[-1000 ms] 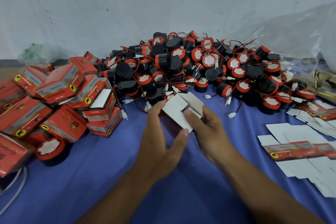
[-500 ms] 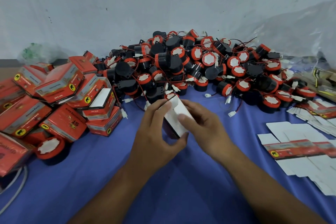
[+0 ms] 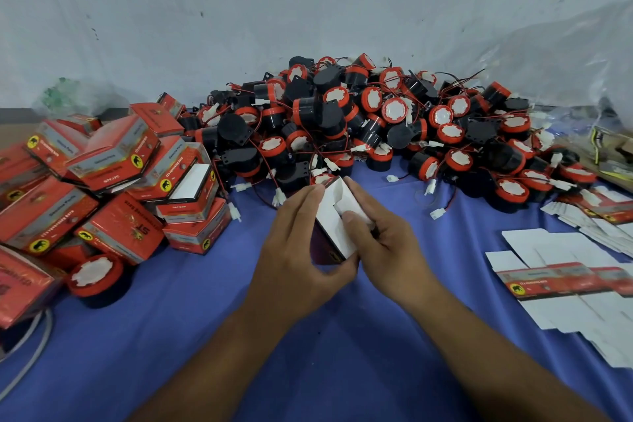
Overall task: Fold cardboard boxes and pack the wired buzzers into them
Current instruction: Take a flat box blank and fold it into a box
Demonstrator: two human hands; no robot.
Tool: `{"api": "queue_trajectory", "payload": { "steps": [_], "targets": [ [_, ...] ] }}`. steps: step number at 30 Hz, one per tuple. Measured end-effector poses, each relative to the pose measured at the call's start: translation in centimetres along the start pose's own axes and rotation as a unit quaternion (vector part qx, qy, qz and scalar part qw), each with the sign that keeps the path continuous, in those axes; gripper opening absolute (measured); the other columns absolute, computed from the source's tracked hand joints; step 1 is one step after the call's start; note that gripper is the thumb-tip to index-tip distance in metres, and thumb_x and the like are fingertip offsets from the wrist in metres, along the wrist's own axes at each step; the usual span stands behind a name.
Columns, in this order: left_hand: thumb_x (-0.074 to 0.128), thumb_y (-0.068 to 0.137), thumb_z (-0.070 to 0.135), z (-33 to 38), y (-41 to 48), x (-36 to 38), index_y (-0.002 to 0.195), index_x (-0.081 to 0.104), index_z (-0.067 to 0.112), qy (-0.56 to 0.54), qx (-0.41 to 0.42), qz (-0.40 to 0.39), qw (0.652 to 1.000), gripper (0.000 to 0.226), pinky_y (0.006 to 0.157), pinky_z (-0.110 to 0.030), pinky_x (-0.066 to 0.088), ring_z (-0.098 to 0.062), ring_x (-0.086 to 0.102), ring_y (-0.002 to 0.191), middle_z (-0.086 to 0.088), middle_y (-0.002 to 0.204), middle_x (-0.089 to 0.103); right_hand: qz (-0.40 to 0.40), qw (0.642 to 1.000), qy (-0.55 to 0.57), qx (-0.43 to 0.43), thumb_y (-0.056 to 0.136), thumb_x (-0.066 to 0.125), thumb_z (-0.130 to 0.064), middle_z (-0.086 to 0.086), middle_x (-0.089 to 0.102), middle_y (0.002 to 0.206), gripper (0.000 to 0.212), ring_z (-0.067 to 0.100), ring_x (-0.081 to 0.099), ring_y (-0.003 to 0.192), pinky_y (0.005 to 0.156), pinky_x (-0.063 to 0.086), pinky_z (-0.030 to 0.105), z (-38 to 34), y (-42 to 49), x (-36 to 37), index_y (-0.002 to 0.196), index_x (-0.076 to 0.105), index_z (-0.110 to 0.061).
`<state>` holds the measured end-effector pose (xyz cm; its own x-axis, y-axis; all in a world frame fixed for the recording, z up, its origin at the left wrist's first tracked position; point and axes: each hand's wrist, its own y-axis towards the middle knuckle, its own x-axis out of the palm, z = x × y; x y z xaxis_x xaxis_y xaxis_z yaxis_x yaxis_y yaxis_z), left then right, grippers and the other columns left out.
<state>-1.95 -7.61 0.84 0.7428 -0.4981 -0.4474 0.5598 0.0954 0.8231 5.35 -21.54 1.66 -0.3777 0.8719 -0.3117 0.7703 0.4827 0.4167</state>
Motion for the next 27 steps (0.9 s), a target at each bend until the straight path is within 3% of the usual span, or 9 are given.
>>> {"api": "queue_trajectory", "payload": {
  "steps": [3,4,8,11,13,19,23,25,27],
  "targets": [
    [0.071,0.083,0.042,-0.3,-0.1,-0.1,0.135,0.048,-0.011,0.019,0.002,0.0,1.0,0.077,0.104,-0.036,0.048,-0.028,0.051,0.13,-0.019,0.136,0.053,-0.039,0.999,0.014,0.014,0.104,0.05,-0.029,-0.031,0.062,0.124,0.043,0.002,0.058,0.12,0.102,0.051,0.041,-0.1,0.1,0.1,0.138,0.039,-0.053],
    [0.071,0.083,0.043,-0.4,-0.1,-0.1,0.134,0.049,-0.011,0.025,0.001,0.0,1.0,0.078,0.104,-0.036,0.048,-0.029,0.051,0.13,-0.02,0.136,0.053,-0.048,0.999,0.018,0.016,0.104,0.049,-0.032,-0.032,0.059,0.127,0.042,-0.001,0.055,0.124,0.106,0.048,0.039,0.0,0.2,0.2,0.14,0.038,-0.051],
    [0.073,0.082,0.043,-0.5,-0.1,-0.1,0.135,0.049,-0.01,0.032,-0.001,0.007,0.999,0.079,0.105,-0.035,0.047,-0.028,0.051,0.13,-0.019,0.136,0.053,-0.065,0.995,0.071,0.021,0.102,0.041,-0.042,-0.016,0.056,0.139,0.045,0.004,0.048,0.134,0.114,0.038,0.038,-0.1,0.3,-0.1,0.146,0.043,-0.036],
    [0.077,0.082,0.038,-0.3,-0.2,0.2,0.136,0.048,-0.009,0.014,0.004,0.01,1.0,0.078,0.105,-0.035,0.048,-0.026,0.05,0.131,-0.018,0.137,0.052,-0.058,0.977,0.197,0.061,0.102,0.05,-0.019,-0.002,0.058,0.142,0.039,0.014,0.05,0.136,0.118,0.035,0.045,-0.3,0.6,-0.6,0.14,0.056,-0.023],
    [0.082,0.079,0.032,-0.5,-0.5,0.4,0.137,0.048,-0.009,0.016,0.012,0.005,1.0,0.078,0.103,-0.037,0.049,-0.027,0.049,0.132,-0.017,0.139,0.051,-0.054,0.976,0.202,0.057,0.099,0.055,-0.005,0.006,0.061,0.138,0.04,0.019,0.055,0.131,0.114,0.041,0.045,-0.4,0.6,-0.7,0.137,0.059,-0.016],
    [0.082,0.08,0.034,-1.2,-0.9,0.9,0.139,0.046,-0.008,0.03,0.029,-0.011,0.999,0.081,0.106,-0.038,0.045,-0.027,0.043,0.137,-0.016,0.144,0.047,-0.017,0.999,0.045,-0.024,0.097,0.063,-0.01,-0.008,0.061,0.128,0.045,0.007,0.058,0.12,0.099,0.049,0.027,0.0,0.5,-0.5,0.134,0.058,-0.035],
    [0.068,0.087,0.048,-1.6,-0.7,0.6,0.149,0.034,0.002,-0.011,0.006,-0.096,0.995,0.084,0.117,-0.028,0.031,-0.021,0.03,0.145,-0.009,0.155,0.033,-0.029,0.995,-0.065,-0.073,0.092,0.071,-0.02,-0.017,0.055,0.131,0.069,0.003,0.054,0.12,0.098,0.046,0.018,0.7,0.7,-1.4,0.145,0.036,-0.046],
    [0.061,0.09,0.054,-2.3,-0.5,0.0,0.155,0.023,0.013,-0.002,-0.008,-0.169,0.986,0.086,0.119,-0.023,0.022,-0.02,0.023,0.147,-0.003,0.162,0.021,-0.08,0.976,-0.16,-0.124,0.089,0.074,-0.019,-0.013,0.052,0.134,0.084,0.004,0.052,0.121,0.1,0.042,0.014,1.3,0.7,-2.1,0.154,0.025,-0.037],
    [0.066,0.09,0.047,-3.1,-0.3,-0.7,0.154,0.028,0.01,0.061,0.02,-0.216,0.974,0.083,0.116,-0.031,0.03,-0.026,0.03,0.14,-0.009,0.161,0.024,-0.125,0.949,-0.24,-0.163,0.088,0.074,-0.021,-0.006,0.051,0.136,0.092,0.013,0.051,0.119,0.102,0.039,0.019,1.4,0.6,-1.9,0.158,0.016,-0.027]
  ]
}}
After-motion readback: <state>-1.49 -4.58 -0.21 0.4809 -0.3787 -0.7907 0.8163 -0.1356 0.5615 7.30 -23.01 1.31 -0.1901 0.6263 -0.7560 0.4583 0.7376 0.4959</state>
